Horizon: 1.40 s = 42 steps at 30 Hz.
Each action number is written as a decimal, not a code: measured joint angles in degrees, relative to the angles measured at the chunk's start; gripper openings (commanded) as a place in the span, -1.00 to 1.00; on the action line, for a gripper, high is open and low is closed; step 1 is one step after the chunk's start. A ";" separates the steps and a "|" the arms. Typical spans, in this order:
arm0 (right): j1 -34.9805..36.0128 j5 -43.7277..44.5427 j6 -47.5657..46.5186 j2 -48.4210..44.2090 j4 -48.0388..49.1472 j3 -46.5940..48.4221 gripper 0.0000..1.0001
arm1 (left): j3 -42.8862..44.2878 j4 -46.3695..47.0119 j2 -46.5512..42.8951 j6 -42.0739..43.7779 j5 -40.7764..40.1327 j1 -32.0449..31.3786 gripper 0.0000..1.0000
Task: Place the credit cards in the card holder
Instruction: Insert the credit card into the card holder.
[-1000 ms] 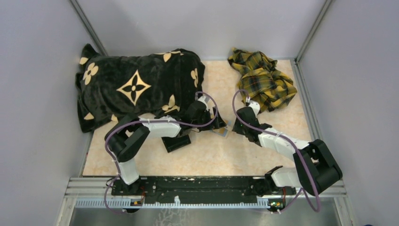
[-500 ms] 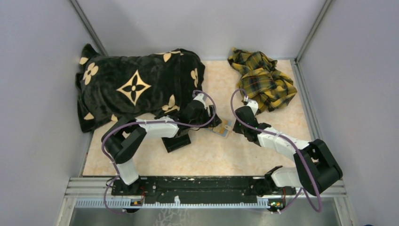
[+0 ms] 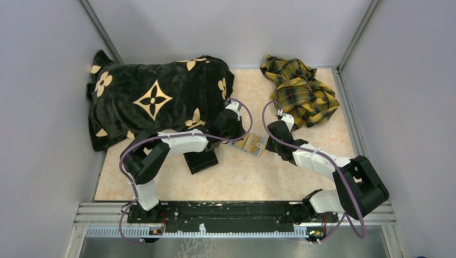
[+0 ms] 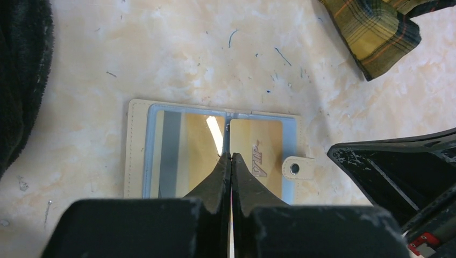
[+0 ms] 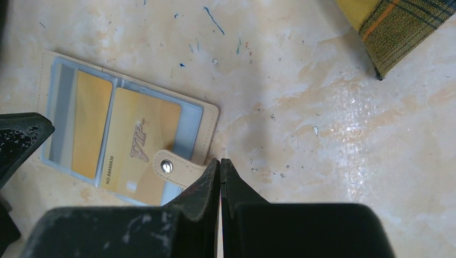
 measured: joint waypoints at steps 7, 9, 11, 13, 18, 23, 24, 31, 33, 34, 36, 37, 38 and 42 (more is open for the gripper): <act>0.00 0.17 0.02 0.68 0.04 0.33 -1.00 | 1.64 -2.56 2.47 2.10 0.11 0.00 -1.00; 0.00 0.17 0.02 0.96 0.24 0.42 -1.00 | 1.70 -3.37 2.97 2.40 0.22 0.00 -1.00; 0.00 0.17 0.02 1.40 0.26 0.42 -1.00 | 1.99 -4.33 3.41 2.62 0.28 0.00 -1.00; 0.00 0.17 0.02 2.16 0.31 0.42 -1.00 | 2.21 -4.96 3.76 2.78 0.46 0.00 -1.00; 0.00 0.15 0.07 3.61 0.31 0.42 -1.00 | 2.25 -5.49 4.13 2.82 1.05 -0.07 -1.00; 0.00 0.13 0.13 3.80 1.14 0.42 -1.00 | 2.27 -5.51 4.79 2.84 1.57 -0.39 -1.00; 0.00 0.11 0.17 3.96 1.44 0.42 -1.00 | 2.27 -5.49 4.83 2.84 1.77 -0.48 -1.00; 0.00 -0.24 0.31 4.66 2.45 0.39 -1.00 | 3.02 -5.49 5.57 2.82 2.60 -0.98 -1.00; 0.00 -0.33 0.52 4.70 2.67 0.39 -1.00 | 3.02 -5.49 5.73 2.82 2.73 -1.03 -1.00; 0.00 -0.35 0.61 4.72 2.73 0.39 -1.00 | 3.04 -5.49 5.79 2.82 2.78 -1.03 -1.00; 0.00 -0.37 0.66 4.83 2.82 0.39 -1.00 | 3.15 -5.49 5.95 2.82 2.86 -1.03 -1.00; 0.00 -0.42 0.66 4.96 2.89 0.39 -1.00 | 3.19 -5.49 5.99 2.82 2.91 -1.03 -1.00; 0.00 -0.48 0.68 5.11 2.91 0.39 -1.00 | 3.21 -5.49 6.05 2.82 2.99 -1.03 -1.00; 0.00 -0.72 0.72 5.79 2.99 0.39 -1.00 | 3.26 -5.46 6.16 2.80 3.34 -1.05 -1.00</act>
